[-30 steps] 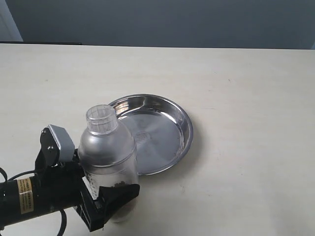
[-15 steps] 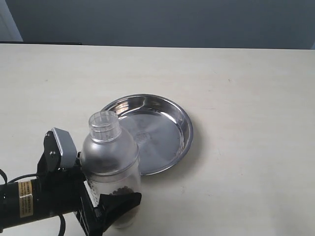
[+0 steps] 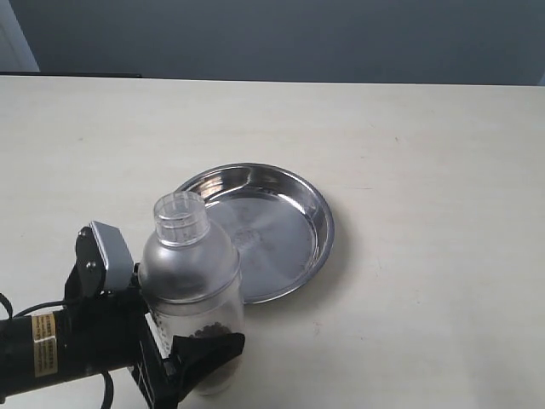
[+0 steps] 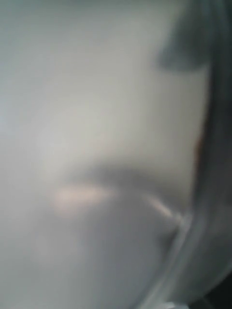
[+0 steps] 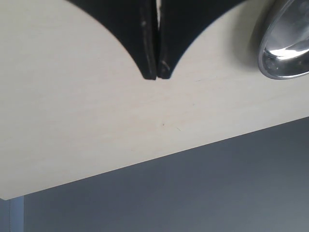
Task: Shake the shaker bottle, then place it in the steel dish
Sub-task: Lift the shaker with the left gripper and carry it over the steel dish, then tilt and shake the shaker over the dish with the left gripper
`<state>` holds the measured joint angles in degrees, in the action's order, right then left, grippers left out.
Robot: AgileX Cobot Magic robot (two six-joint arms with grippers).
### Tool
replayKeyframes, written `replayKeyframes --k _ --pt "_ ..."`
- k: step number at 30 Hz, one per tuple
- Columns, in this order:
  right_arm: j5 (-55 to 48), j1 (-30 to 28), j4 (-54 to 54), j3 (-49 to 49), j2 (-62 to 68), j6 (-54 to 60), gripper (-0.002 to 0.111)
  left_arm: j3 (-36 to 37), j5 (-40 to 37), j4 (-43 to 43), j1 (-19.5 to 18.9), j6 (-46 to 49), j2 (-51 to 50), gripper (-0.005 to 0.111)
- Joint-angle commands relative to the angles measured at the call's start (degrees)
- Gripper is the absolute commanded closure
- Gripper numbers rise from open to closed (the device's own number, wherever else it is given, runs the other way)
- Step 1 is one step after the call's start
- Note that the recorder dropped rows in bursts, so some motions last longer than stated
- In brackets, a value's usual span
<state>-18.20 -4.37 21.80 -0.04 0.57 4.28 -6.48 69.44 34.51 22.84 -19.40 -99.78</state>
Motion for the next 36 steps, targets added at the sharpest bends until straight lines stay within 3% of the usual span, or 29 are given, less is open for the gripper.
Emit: replayKeyframes --k 1,4,13,17,19,23,26,29,33,36 --pt "0.61 -0.18 -0.07 0.04 -0.28 0.15 0.109 0.13 0.52 -4.04 0.05 0.15 1.9 0.106" --pt "0.61 -0.18 -0.07 0.04 -0.28 0.15 0.109 0.13 -3.41 -8.42 0.05 0.56 5.14 0.106" --pt "0.61 -0.18 -0.07 0.04 -0.28 0.15 0.109 0.13 -18.1 -8.47 0.05 0.44 18.72 0.106" --pt "0.61 -0.18 -0.07 0.04 -0.28 0.15 0.109 0.02 -15.49 -9.44 0.05 -1.29 25.75 0.106" --pt "0.61 -0.18 -0.07 0.04 -0.28 0.15 0.109 -2.07 -15.05 -9.45 0.05 -3.15 29.14 0.106" --pt "0.61 -0.18 -0.07 0.04 -0.28 0.15 0.109 -13.47 -27.66 -4.34 0.05 -6.51 33.08 0.106" --pt "0.61 -0.18 -0.07 0.04 -0.28 0.15 0.109 -20.87 -32.62 -2.08 0.05 -8.25 32.56 0.106" --pt "0.61 -0.18 -0.07 0.04 -0.28 0.15 0.109 -22.3 -35.57 -2.42 0.05 -8.38 28.3 0.106" --pt "0.61 -0.18 -0.07 0.04 -0.28 0.15 0.109 -19.37 -32.66 -4.2 0.17 -9.61 17.84 0.106" --pt "0.61 -0.18 -0.07 0.04 -0.28 0.15 0.109 -20.47 -23.72 -0.38 0.18 -13.05 17.91 0.106"
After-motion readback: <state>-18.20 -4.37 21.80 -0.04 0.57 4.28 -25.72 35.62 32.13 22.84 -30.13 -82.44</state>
